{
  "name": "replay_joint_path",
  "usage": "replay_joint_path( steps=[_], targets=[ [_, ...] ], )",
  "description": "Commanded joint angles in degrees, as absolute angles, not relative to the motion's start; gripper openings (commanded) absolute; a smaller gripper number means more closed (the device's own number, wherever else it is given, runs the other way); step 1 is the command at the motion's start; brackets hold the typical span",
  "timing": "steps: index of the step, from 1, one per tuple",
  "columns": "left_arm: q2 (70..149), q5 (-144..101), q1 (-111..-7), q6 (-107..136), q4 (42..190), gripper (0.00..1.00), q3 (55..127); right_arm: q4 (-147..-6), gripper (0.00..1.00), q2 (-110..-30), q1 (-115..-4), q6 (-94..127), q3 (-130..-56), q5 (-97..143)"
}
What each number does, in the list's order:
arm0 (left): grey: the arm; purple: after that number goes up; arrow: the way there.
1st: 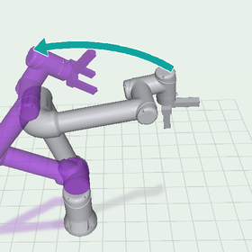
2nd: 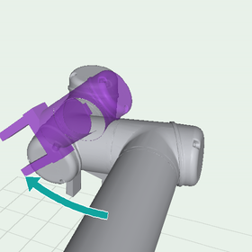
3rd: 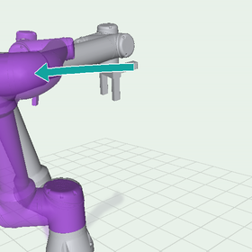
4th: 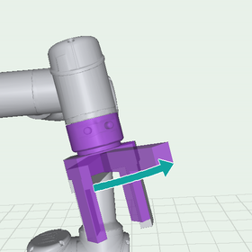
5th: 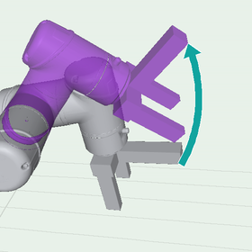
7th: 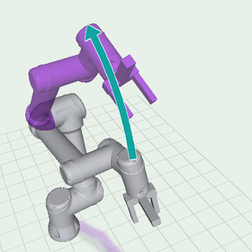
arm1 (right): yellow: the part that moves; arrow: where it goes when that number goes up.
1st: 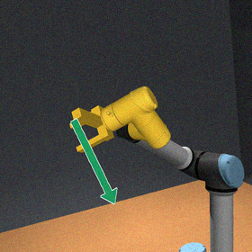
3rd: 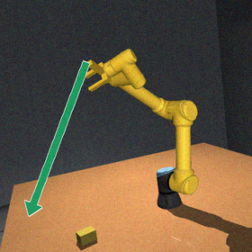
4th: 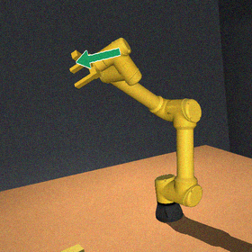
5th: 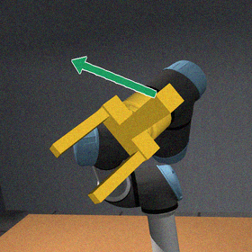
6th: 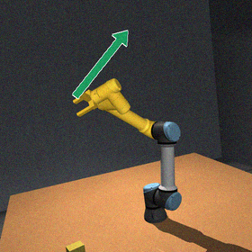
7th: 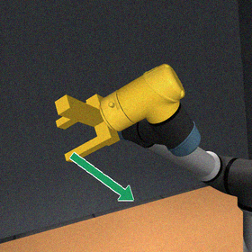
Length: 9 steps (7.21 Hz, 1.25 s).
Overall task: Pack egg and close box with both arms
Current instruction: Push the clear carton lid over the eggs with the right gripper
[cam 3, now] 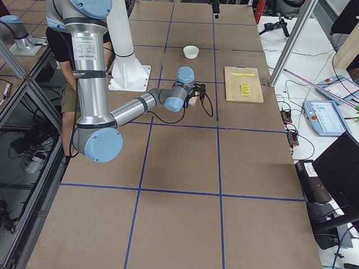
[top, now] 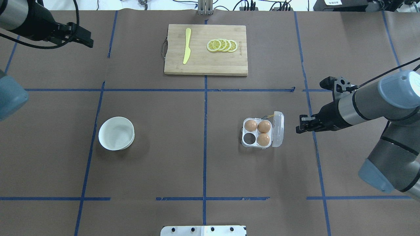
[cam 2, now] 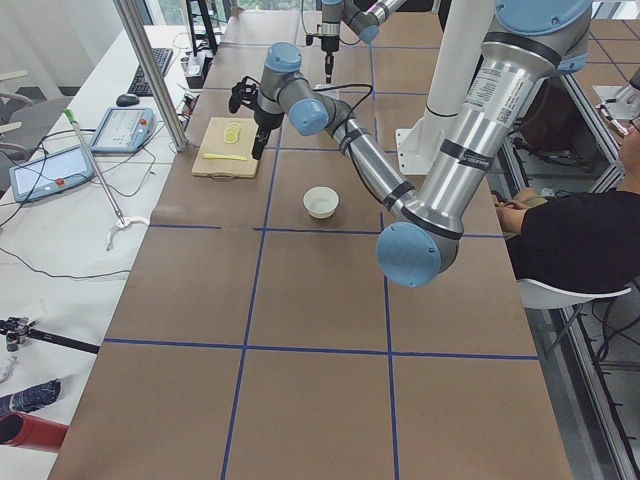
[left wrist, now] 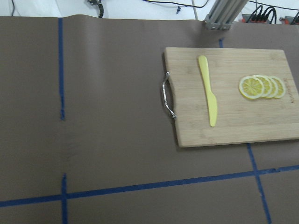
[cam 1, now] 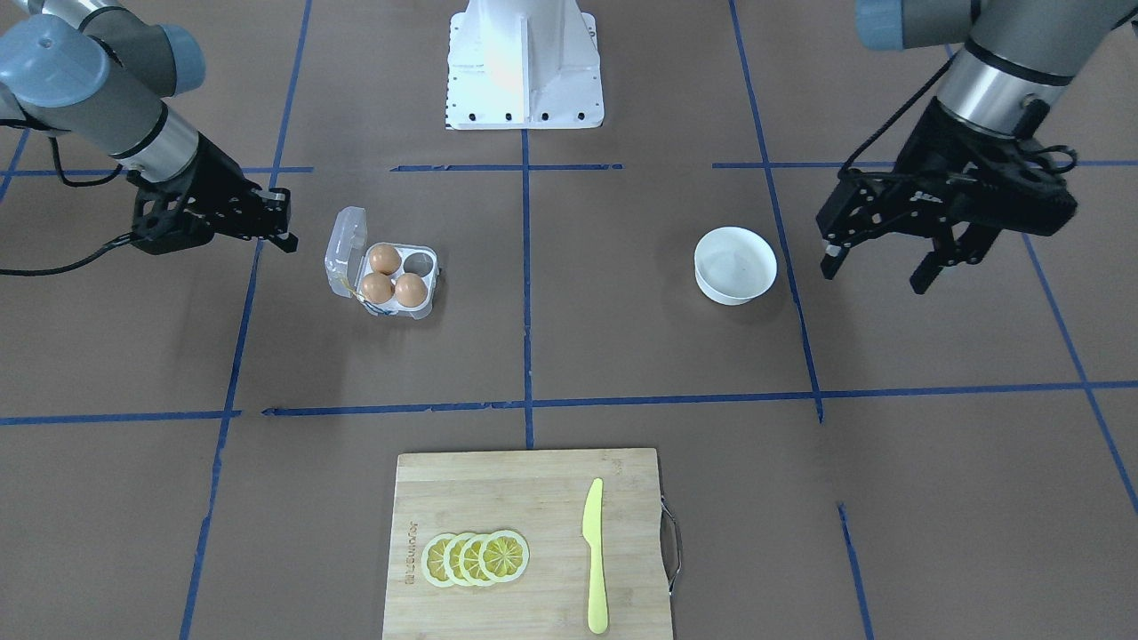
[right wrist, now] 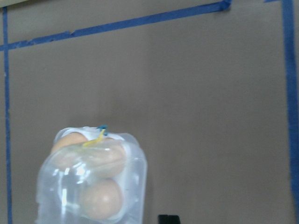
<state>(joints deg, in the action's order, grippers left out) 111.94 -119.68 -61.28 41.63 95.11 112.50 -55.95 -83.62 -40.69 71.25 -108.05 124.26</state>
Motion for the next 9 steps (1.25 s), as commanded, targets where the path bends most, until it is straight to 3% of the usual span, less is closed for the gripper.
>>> replay_joint_path(
  steps=[1,4,5,6,7,9],
  targets=[
    [106.98,-122.67,-65.37,31.33,95.45,1.0,111.63,-65.33,0.0,-73.45,-37.1,71.37,-107.67,122.09],
    [103.82,-124.44,-69.42,24.9,95.54,1.0,110.92,-75.65,0.0,-61.99,-34.45,72.24,-106.08,118.39],
    [102.84,-124.45,-71.61,20.44,95.54,1.0,109.09,-78.72,0.11,-59.87,-34.45,72.33,-106.43,118.3],
    [101.09,-124.54,-73.37,16.3,95.54,1.0,107.85,-80.84,0.94,-59.51,-35.93,73.55,-107.04,116.65],
    [99.33,-124.54,-74.78,14.08,95.54,1.0,107.41,-84.86,1.0,-59.85,-38.99,73.22,-107.4,116.63],
    [97.3,-124.54,-77.16,10.65,95.54,1.0,106.62,-92.68,1.0,-60.81,-46.72,66.23,-108.36,118.73]
  ],
)
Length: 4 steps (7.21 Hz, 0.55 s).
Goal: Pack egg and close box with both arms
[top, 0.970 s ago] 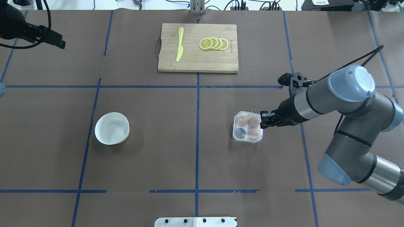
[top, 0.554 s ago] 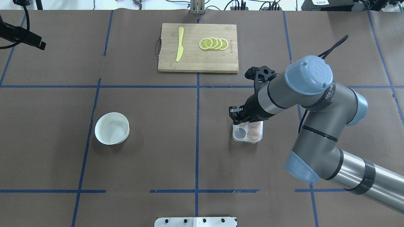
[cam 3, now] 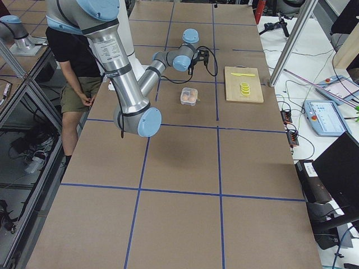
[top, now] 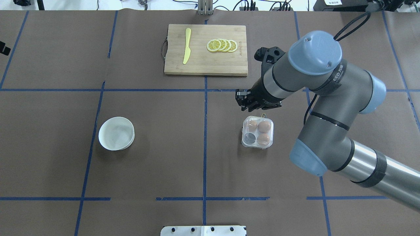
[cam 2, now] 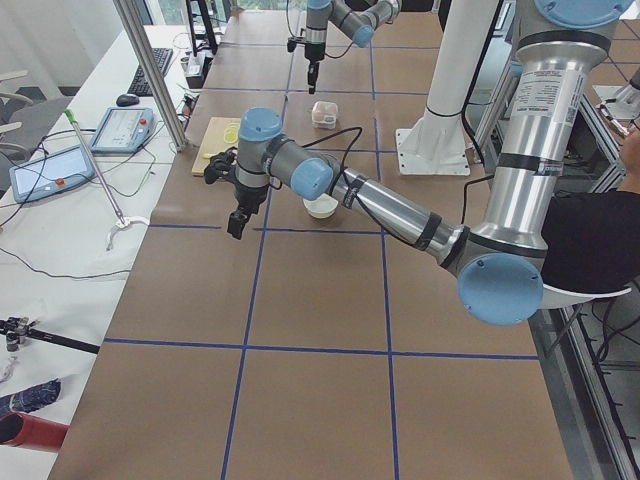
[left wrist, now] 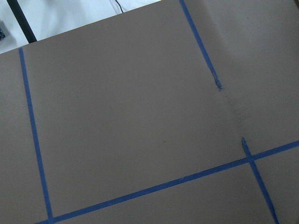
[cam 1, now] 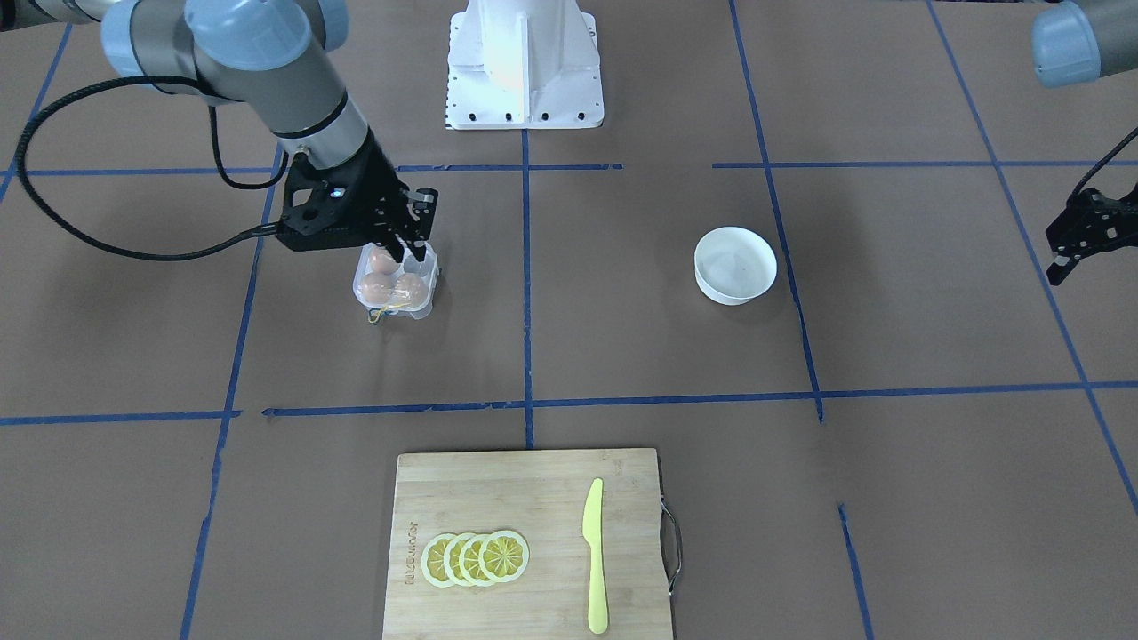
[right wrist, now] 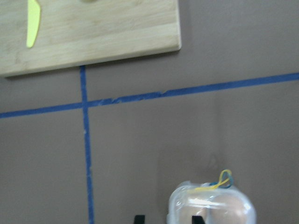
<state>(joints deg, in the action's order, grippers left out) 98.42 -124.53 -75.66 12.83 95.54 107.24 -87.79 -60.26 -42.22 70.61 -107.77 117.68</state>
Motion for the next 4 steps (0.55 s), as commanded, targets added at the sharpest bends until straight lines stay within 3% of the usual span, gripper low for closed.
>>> replay_joint_path(
  steps=[1,4],
  targets=[
    [97.03,-124.63,-78.82,7.59,95.62,1.0,104.78,-96.03,1.0,-64.13,-50.76,57.39,-109.67,118.83],
    [96.86,-130.42,-85.25,-0.05,94.75,1.0,95.47,-101.34,1.0,-79.66,-73.39,21.72,-108.3,130.92]
  ],
)
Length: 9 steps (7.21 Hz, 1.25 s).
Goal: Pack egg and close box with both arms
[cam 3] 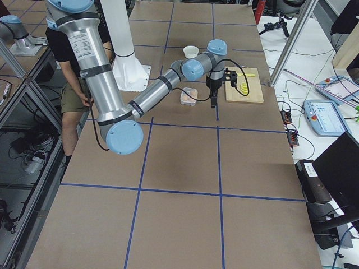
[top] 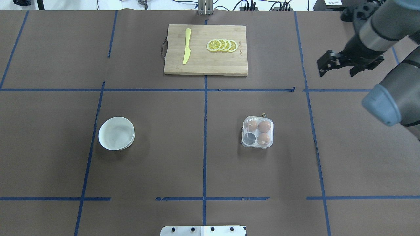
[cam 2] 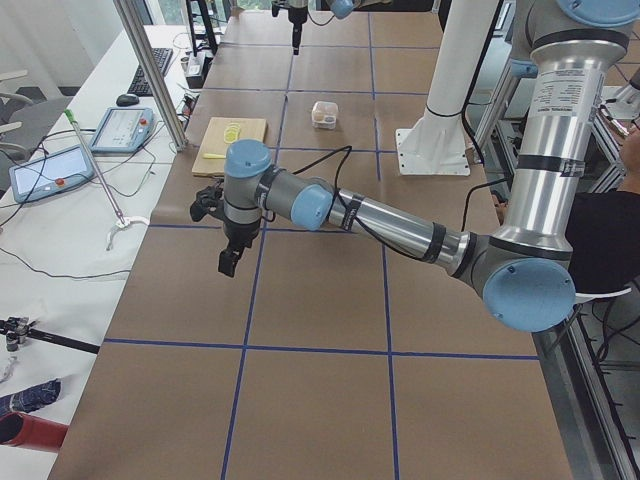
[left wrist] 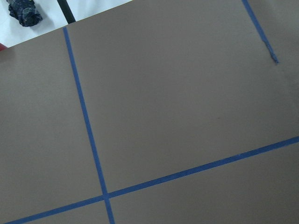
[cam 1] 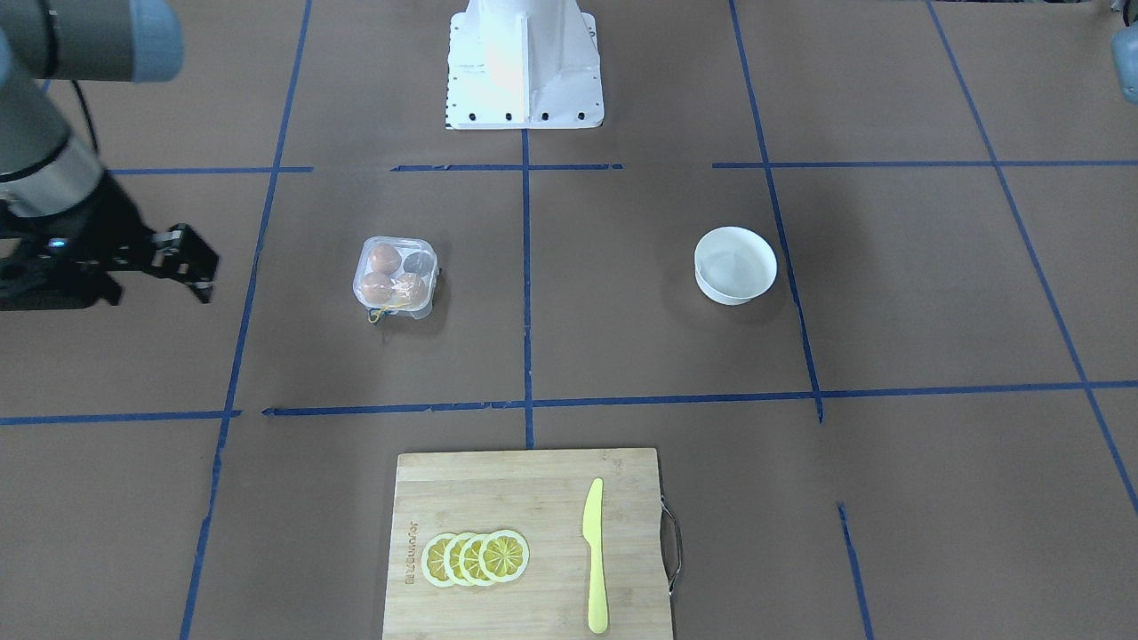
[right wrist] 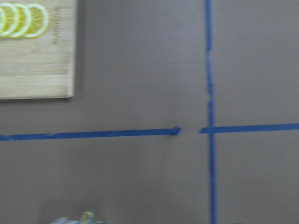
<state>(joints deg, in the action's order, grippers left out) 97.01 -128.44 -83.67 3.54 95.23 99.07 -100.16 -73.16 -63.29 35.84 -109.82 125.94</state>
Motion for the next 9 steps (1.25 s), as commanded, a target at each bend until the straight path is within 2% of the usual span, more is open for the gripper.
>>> replay_joint_path(
  steps=[1,3,6,9],
  targets=[
    [93.9,-130.6,-85.34,-0.26,95.18,1.0,94.14,-100.99,1.0,-84.41,-77.04,16.84,-107.59,131.48],
    [89.85,-130.69,-85.52,-0.44,95.53,1.0,94.22,-100.99,1.0,-90.06,-85.04,7.71,-104.7,134.71],
    [89.21,-130.61,-86.66,-0.35,95.27,1.0,94.22,-100.9,1.0,-91.14,-87.18,1.24,-100.9,134.56],
    [88.42,-130.69,-86.75,-0.44,95.45,1.0,94.39,-99.85,1.0,-91.32,-88.85,1.32,-93.37,134.64]
  ],
)
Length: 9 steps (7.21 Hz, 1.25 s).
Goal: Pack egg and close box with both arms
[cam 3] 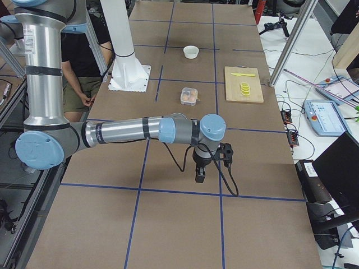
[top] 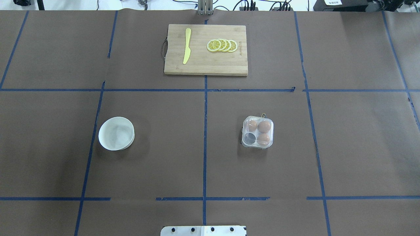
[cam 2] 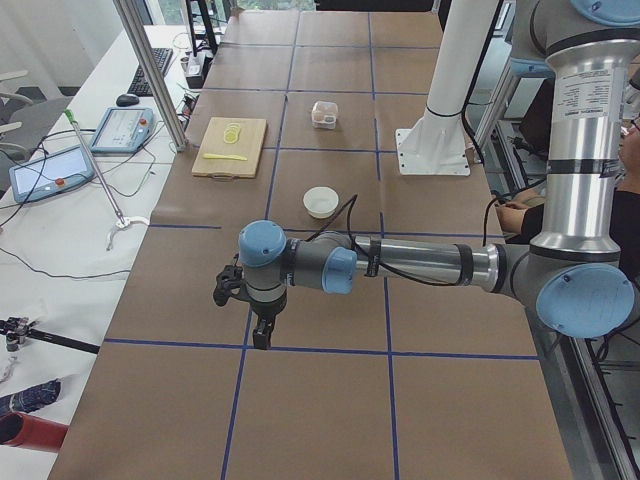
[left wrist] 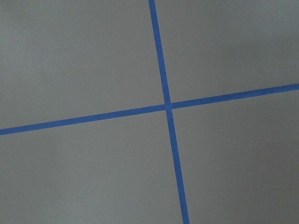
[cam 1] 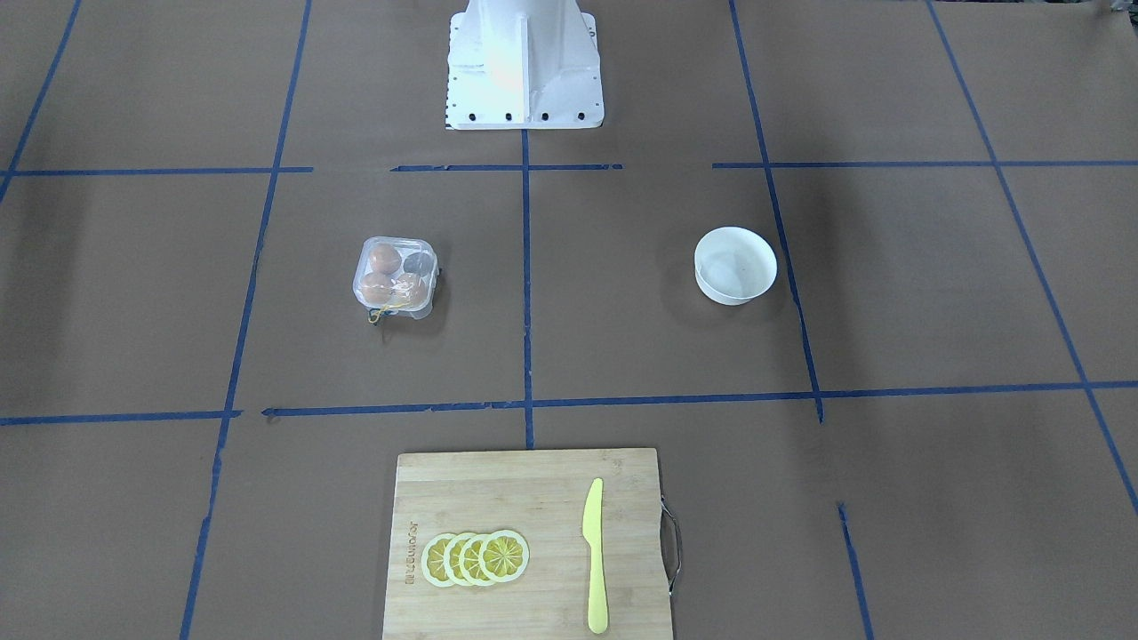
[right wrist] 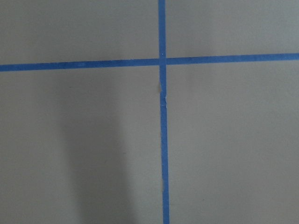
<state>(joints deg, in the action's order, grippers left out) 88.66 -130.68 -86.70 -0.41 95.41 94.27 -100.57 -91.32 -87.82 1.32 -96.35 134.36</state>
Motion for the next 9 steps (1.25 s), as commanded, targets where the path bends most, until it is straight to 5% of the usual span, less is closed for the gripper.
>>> replay_joint_path(
  steps=[1,9],
  targets=[
    [88.42,-130.61,-86.75,-0.35,95.54,1.0,94.57,-97.58,1.0,-91.58,-89.55,1.58,-93.08,134.74],
    [88.59,-130.69,-86.75,0.18,96.06,1.0,94.66,-89.65,1.0,-91.67,-89.74,2.2,-93.25,136.85]
  ],
)
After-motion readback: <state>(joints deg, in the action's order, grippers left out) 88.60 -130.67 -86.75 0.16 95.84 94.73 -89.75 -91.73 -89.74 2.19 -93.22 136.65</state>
